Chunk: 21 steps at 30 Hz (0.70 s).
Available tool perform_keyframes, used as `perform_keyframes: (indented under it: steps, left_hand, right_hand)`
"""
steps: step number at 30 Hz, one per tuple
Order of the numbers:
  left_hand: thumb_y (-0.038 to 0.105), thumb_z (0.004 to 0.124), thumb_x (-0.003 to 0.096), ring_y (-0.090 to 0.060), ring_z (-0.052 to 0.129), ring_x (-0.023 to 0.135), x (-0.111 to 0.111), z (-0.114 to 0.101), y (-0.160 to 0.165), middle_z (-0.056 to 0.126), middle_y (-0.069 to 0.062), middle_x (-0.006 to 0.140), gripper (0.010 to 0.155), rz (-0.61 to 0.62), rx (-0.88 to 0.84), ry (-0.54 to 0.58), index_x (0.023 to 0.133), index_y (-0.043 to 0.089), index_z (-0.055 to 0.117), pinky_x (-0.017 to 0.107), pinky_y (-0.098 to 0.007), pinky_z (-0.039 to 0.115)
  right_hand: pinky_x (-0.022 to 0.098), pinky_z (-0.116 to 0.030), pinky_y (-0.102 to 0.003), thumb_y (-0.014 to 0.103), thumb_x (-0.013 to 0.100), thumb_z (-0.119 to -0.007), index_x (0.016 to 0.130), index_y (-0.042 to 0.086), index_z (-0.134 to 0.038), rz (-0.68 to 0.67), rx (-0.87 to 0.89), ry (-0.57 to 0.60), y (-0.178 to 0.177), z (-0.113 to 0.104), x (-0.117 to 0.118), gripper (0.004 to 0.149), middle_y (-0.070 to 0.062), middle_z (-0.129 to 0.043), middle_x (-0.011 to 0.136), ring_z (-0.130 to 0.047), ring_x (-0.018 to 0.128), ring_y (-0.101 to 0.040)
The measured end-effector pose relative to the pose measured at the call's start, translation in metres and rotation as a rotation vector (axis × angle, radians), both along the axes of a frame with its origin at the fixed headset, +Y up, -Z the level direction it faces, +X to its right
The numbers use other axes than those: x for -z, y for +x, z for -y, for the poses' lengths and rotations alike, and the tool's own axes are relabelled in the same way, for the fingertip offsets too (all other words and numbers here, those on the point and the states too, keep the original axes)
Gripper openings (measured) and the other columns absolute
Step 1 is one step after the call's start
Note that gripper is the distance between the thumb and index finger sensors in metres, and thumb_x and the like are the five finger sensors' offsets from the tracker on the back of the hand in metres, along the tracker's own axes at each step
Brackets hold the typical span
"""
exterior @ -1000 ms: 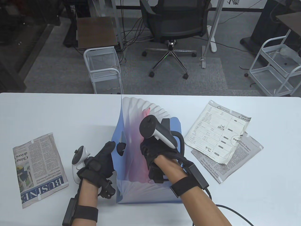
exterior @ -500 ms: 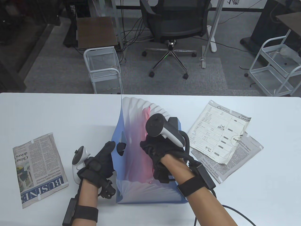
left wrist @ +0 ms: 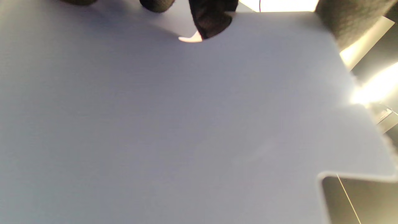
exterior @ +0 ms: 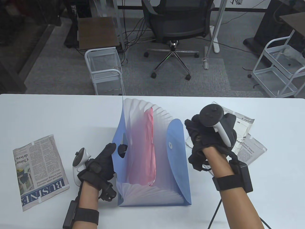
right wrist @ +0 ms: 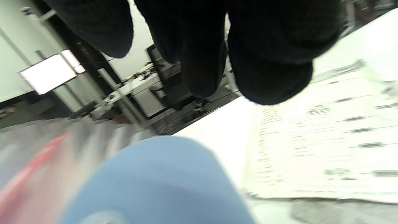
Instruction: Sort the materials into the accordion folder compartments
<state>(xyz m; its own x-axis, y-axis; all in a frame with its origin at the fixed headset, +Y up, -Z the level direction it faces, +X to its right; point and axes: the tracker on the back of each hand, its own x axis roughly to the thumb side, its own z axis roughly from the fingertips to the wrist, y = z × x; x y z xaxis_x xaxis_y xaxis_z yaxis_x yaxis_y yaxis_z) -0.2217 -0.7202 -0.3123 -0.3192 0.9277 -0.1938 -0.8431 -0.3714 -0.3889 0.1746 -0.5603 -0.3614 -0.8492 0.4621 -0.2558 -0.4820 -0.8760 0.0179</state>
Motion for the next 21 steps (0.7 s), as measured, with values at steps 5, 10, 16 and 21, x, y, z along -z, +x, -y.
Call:
perform_keyframes:
  steps: [5, 10, 16, 21]
  left_hand:
    - [0.072, 0.069, 0.0615, -0.068, 0.014, 0.102, 0.001, 0.000, -0.001, 0.014, -0.036, 0.122, 0.074, 0.003, -0.004, -0.001, 0.106, 0.013, 0.061, 0.065, -0.073, 0.040]
    - [0.071, 0.069, 0.0613, -0.068, 0.014, 0.102, 0.001, -0.001, -0.001, 0.013, -0.036, 0.122, 0.074, 0.010, 0.000, 0.001, 0.106, 0.012, 0.061, 0.065, -0.073, 0.040]
    - [0.071, 0.069, 0.0615, -0.068, 0.013, 0.102, 0.002, -0.001, -0.001, 0.013, -0.036, 0.122, 0.074, 0.015, 0.001, 0.001, 0.106, 0.012, 0.061, 0.065, -0.073, 0.040]
    - [0.071, 0.069, 0.0616, -0.067, 0.013, 0.102, 0.002, -0.001, -0.001, 0.013, -0.036, 0.122, 0.074, 0.013, -0.004, -0.001, 0.106, 0.012, 0.062, 0.066, -0.073, 0.039]
  right_hand:
    - [0.036, -0.087, -0.041, 0.052, 0.059, -0.074, 0.102, 0.015, -0.068, 0.139, -0.144, -0.085, 0.046, 0.032, 0.010, 0.058, -0.020, -0.086, 0.088, -0.095, 0.055, -0.049]
    - [0.039, -0.086, -0.041, 0.057, 0.059, -0.072, 0.107, 0.010, -0.060, 0.266, -0.280, -0.219, 0.084, 0.072, 0.016, 0.068, -0.021, -0.081, 0.092, -0.093, 0.058, -0.049]
    - [0.041, -0.085, -0.042, 0.062, 0.058, -0.069, 0.108, 0.008, -0.056, 0.390, -0.290, -0.358, 0.121, 0.123, 0.017, 0.075, -0.024, -0.077, 0.094, -0.091, 0.061, -0.050]
    - [0.042, -0.085, -0.042, 0.065, 0.057, -0.067, 0.109, 0.004, -0.054, 0.440, -0.276, -0.469, 0.132, 0.158, 0.017, 0.081, -0.027, -0.074, 0.096, -0.089, 0.062, -0.050]
